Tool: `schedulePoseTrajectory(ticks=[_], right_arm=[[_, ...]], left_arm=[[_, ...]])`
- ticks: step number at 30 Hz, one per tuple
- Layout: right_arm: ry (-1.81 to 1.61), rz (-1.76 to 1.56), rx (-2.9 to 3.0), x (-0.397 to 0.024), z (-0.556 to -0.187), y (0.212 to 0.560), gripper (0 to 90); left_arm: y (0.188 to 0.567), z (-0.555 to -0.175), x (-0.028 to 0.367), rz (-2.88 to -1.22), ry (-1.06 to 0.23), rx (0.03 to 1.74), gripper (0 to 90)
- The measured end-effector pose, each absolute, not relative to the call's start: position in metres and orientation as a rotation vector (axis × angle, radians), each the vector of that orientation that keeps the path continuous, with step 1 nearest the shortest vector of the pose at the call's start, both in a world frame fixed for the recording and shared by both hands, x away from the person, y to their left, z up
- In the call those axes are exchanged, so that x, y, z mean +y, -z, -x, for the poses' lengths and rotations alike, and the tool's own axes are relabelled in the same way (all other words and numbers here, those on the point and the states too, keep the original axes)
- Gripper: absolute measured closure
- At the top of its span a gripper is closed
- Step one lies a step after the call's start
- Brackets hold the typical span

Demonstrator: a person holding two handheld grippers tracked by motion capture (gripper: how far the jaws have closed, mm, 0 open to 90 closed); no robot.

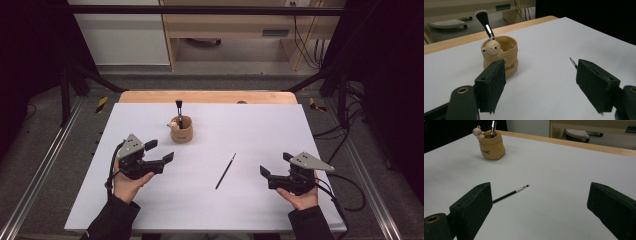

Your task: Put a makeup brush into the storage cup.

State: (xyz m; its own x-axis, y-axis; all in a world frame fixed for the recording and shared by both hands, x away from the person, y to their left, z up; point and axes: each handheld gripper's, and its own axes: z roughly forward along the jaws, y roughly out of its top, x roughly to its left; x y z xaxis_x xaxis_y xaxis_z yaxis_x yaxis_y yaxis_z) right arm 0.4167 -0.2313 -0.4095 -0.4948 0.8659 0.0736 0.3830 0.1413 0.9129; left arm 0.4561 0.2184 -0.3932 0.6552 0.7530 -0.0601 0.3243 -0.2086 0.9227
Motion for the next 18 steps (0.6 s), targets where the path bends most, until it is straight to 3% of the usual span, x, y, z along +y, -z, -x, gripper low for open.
schedulePoseTrajectory(ticks=[18], right_arm=[[-1.323, -1.197, 1.949, -0.232, -0.416, 0.410, 6.5]], left_arm=[[0.414, -0.442, 0.234, -1.783, -0.494, 0.908, 15.3]])
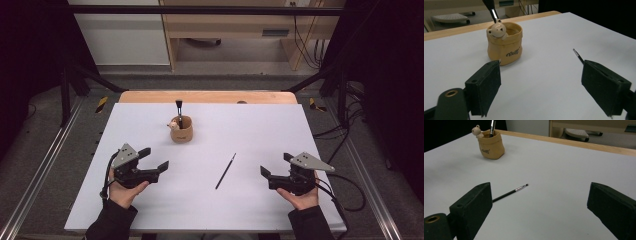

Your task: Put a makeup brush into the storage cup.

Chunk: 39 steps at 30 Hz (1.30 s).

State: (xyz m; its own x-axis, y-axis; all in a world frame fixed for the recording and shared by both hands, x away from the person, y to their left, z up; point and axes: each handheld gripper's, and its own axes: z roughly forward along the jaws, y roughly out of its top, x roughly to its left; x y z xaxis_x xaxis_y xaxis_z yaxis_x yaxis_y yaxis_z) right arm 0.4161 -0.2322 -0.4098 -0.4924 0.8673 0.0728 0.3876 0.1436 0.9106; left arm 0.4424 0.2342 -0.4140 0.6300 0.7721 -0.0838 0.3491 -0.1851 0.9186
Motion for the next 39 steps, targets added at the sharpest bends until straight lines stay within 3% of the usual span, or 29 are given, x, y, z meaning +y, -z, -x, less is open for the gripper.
schedulePoseTrajectory(ticks=[39], right_arm=[[-1.335, -1.207, 1.948, -0.231, -0.416, 0.409, 6.8]], left_arm=[[0.426, -0.433, 0.251, -1.802, -0.487, 0.926, 13.9]])
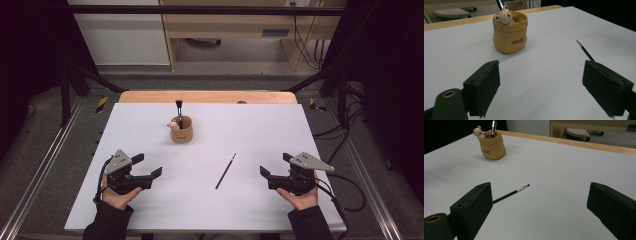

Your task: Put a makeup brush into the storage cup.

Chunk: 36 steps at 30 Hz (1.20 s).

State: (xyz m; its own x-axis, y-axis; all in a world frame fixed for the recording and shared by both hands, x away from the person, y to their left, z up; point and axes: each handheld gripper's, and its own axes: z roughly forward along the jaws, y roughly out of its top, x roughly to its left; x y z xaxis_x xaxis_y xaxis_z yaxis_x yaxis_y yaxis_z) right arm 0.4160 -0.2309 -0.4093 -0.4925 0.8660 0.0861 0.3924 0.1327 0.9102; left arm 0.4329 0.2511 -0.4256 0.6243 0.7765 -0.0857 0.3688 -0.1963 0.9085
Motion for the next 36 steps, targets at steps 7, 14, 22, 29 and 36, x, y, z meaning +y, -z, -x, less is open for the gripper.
schedulePoseTrajectory(ticks=[7, 14, 22, 29, 36], right_arm=[[-1.338, -1.210, 1.955, -0.229, -0.417, 0.410, 7.1], [-1.311, -1.180, 1.969, -0.219, -0.420, 0.407, 7.3], [-1.310, -1.160, 1.993, -0.208, -0.423, 0.404, 7.8], [-1.288, -1.141, 2.016, -0.196, -0.427, 0.402, 7.9], [-1.298, -1.136, 2.028, -0.183, -0.433, 0.398, 8.2]], left_arm=[[0.428, -0.433, 0.253, -1.807, -0.487, 0.931, 13.9], [0.431, -0.435, 0.252, -1.821, -0.482, 0.932, 14.4], [0.432, -0.435, 0.251, -1.824, -0.477, 0.933, 14.4], [0.433, -0.436, 0.249, -1.833, -0.477, 0.932, 14.2], [0.433, -0.436, 0.249, -1.834, -0.478, 0.930, 13.9]])
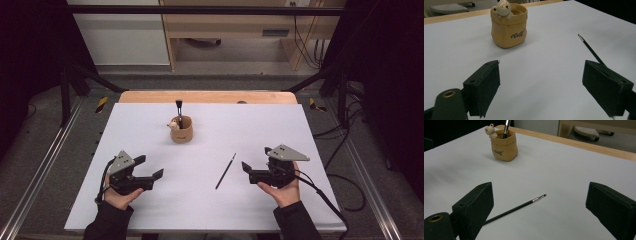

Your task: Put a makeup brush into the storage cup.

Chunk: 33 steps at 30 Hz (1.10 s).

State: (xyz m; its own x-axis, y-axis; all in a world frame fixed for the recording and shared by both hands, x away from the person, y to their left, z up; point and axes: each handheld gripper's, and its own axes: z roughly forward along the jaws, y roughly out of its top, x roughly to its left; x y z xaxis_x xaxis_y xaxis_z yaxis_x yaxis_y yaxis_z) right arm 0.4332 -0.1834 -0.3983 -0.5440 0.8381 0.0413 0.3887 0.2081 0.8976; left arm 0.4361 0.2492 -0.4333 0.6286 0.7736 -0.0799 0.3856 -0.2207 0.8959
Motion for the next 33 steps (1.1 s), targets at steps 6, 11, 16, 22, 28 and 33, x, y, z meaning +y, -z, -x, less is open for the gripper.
schedulePoseTrajectory(ticks=[6, 11, 16, 22, 28, 33], right_arm=[[-1.287, -1.132, 2.056, -0.173, -0.439, 0.398, 8.3], [-1.267, -1.130, 2.080, -0.165, -0.443, 0.401, 8.4], [-1.250, -1.139, 2.101, -0.158, -0.446, 0.404, 8.8], [-1.233, -1.140, 2.128, -0.150, -0.451, 0.410, 9.0], [-1.238, -1.149, 2.140, -0.143, -0.454, 0.419, 9.0], [-1.217, -1.159, 2.161, -0.138, -0.457, 0.428, 9.0]], left_arm=[[0.433, -0.437, 0.249, -1.837, -0.477, 0.927, 13.6], [0.433, -0.437, 0.249, -1.838, -0.478, 0.924, 13.5], [0.434, -0.437, 0.248, -1.841, -0.478, 0.921, 13.5], [0.433, -0.436, 0.247, -1.843, -0.480, 0.916, 13.3], [0.433, -0.436, 0.247, -1.842, -0.481, 0.905, 13.3], [0.432, -0.436, 0.248, -1.837, -0.482, 0.905, 13.2]])
